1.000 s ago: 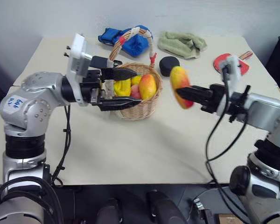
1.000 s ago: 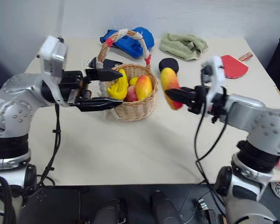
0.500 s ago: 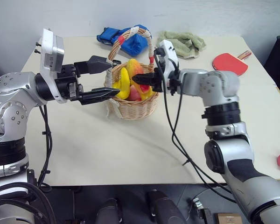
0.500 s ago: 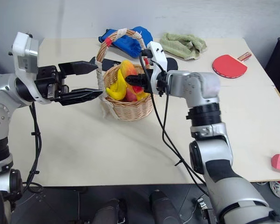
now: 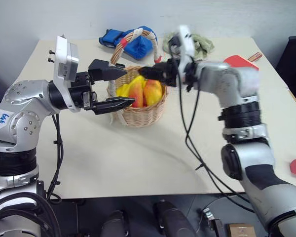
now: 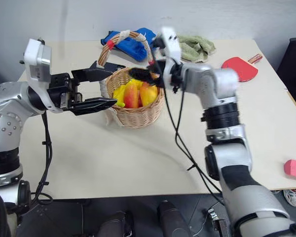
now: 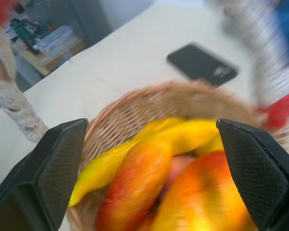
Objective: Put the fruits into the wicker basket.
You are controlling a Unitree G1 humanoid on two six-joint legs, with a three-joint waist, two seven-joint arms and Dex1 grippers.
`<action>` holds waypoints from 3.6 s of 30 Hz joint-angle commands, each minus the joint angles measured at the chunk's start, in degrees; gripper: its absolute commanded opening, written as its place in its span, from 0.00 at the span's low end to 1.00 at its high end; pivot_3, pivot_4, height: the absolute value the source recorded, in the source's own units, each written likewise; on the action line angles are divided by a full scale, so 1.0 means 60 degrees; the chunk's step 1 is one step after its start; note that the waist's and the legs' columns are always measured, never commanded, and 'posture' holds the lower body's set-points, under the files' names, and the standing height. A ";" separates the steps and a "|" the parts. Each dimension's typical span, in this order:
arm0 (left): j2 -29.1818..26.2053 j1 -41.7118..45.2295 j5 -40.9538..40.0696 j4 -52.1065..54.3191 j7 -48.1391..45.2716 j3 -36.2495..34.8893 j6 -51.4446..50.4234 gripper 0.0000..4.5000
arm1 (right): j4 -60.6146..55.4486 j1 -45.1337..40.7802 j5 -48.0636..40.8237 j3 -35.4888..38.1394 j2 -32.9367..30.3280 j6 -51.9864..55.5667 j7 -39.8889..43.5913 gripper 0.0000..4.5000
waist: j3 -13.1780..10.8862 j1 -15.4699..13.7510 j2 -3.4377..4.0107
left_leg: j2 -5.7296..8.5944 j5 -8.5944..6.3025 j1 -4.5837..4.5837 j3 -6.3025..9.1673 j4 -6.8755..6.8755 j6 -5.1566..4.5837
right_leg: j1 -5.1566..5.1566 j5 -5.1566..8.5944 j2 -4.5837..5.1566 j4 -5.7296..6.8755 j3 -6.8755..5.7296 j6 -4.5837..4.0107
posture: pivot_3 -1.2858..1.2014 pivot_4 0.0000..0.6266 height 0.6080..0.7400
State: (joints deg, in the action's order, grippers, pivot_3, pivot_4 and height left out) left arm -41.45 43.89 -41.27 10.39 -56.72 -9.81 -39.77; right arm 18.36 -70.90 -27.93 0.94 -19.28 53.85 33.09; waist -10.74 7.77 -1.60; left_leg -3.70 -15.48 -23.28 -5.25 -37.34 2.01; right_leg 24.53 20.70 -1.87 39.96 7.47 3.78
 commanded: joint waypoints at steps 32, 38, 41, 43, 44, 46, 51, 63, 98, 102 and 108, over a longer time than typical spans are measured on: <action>-0.0282 0.0449 -0.0063 0.0490 0.0794 -0.0211 0.0030 1.00 | 0.8461 -0.2726 0.2156 0.1552 0.1700 -0.7428 0.0094 0.10 | 0.0000 0.0157 0.0000 | 0.0002 0.0001 0.0012 0.0008 -0.0005 0.0002 | -0.0001 -0.0002 0.0055 0.0026 -0.0134 -0.0003 | 0.52 0.24 1.00; -0.0192 0.0379 -0.0162 0.0509 0.0751 -0.0182 0.0001 1.00 | 0.8202 -0.2638 0.2280 0.1585 0.1469 -0.7338 0.0277 0.04 | 0.0000 0.0161 0.0000 | 0.0002 0.0002 0.0012 0.0013 -0.0007 0.0002 | 0.0000 -0.0002 0.0059 0.0034 -0.0146 -0.0003 | 0.52 0.24 1.00; -0.0101 0.0378 -0.0276 0.0590 0.0715 -0.0085 -0.0024 1.00 | 0.7538 -0.2423 0.2292 0.1579 0.1106 -0.6947 0.0294 0.04 | 0.0000 0.0129 0.0000 | 0.0005 0.0002 0.0011 0.0014 -0.0011 0.0002 | -0.0001 -0.0002 0.0064 0.0036 -0.0147 -0.0003 | 0.52 0.24 1.00; -0.0019 0.0401 -0.0321 0.0567 0.0684 -0.0039 -0.0019 1.00 | 0.6599 -0.2143 0.2179 0.1595 0.0826 -0.6378 0.0375 0.04 | 0.0000 0.0084 0.0000 | 0.0005 0.0002 0.0010 0.0015 -0.0013 0.0002 | -0.0001 -0.0002 0.0064 0.0036 -0.0148 -0.0003 | 0.52 0.24 1.00; 0.0024 0.0414 -0.0330 0.0533 0.0659 -0.0008 -0.0006 1.00 | 0.6072 -0.1968 0.2138 0.1580 0.0702 -0.6079 0.0382 0.04 | 0.0000 0.0057 0.0000 | 0.0006 0.0001 0.0009 0.0015 -0.0012 0.0002 | -0.0001 -0.0002 0.0065 0.0035 -0.0147 -0.0003 | 0.52 0.24 1.00; 0.0108 0.0427 -0.0332 0.0468 0.0572 0.0080 0.0035 1.00 | 0.5012 -0.1601 0.2071 0.1552 0.0477 -0.5408 0.0293 0.04 | 0.0000 0.0021 0.0000 | 0.0005 0.0001 0.0008 0.0017 -0.0012 0.0002 | -0.0001 -0.0002 0.0065 0.0035 -0.0149 -0.0003 | 0.52 0.24 1.00; 0.0500 0.0652 -0.0314 0.0249 0.0299 0.0401 0.0143 1.00 | 0.1906 -0.0502 0.2394 0.1146 -0.0422 -0.3281 -0.0150 0.04 | 0.0000 -0.0012 0.0000 | 0.0006 0.0002 0.0008 0.0018 -0.0018 0.0002 | -0.0001 -0.0002 0.0065 0.0044 -0.0149 -0.0003 | 0.52 0.24 1.00; 0.1846 0.1191 -0.0568 0.0207 -0.0426 0.1293 0.0150 1.00 | -0.2667 0.2400 0.2624 0.2460 -0.3605 0.0507 -0.1399 0.04 | 0.0000 -0.0270 0.0000 | 0.0012 0.0001 0.0008 -0.0001 -0.0015 0.0002 | -0.0002 -0.0001 0.0061 0.0017 -0.0128 -0.0003 | 0.52 0.24 1.00; 0.2887 0.1862 0.0004 -0.1436 -0.1798 0.2100 0.0763 1.00 | -0.8607 0.9983 -0.1319 1.1120 -0.6068 0.4922 0.0932 0.80 | 0.0004 -0.0591 0.0006 | 0.0017 0.0006 0.0033 -0.0022 -0.0014 -0.0006 | -0.0059 -0.0001 0.0016 -0.0044 -0.0049 -0.0001 | 0.52 0.24 1.00; 0.2796 0.1950 0.0105 -0.1779 -0.2093 0.2058 0.0857 1.00 | -0.8659 1.1937 -0.1773 1.3266 -0.6639 0.5216 0.2532 0.80 | -0.0001 -0.0617 -0.0002 | 0.0013 0.0003 0.0081 -0.0005 0.0004 -0.0011 | -0.0140 0.0001 -0.0021 -0.0120 -0.0007 0.0002 | 0.52 0.24 1.00; 0.2128 0.1926 0.0207 -0.2301 -0.2684 0.1838 0.0774 1.00 | -0.8170 1.5558 -0.3239 1.6753 -0.6428 0.5215 0.5923 0.80 | -0.0015 -0.0476 -0.0027 | -0.0007 -0.0032 0.0223 -0.0003 0.0044 -0.0017 | -0.0331 0.0004 -0.0077 -0.0235 0.0047 0.0008 | 0.52 0.24 1.00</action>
State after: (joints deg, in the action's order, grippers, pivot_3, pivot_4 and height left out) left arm -27.88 54.75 -39.98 -3.43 -71.64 2.80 -35.49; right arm -31.04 19.27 -44.84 95.49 -58.24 86.66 62.90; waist -10.83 4.92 -1.76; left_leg -3.76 -15.71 -21.91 -5.28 -37.07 1.93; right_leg 22.51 20.73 -2.35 38.52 7.78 3.83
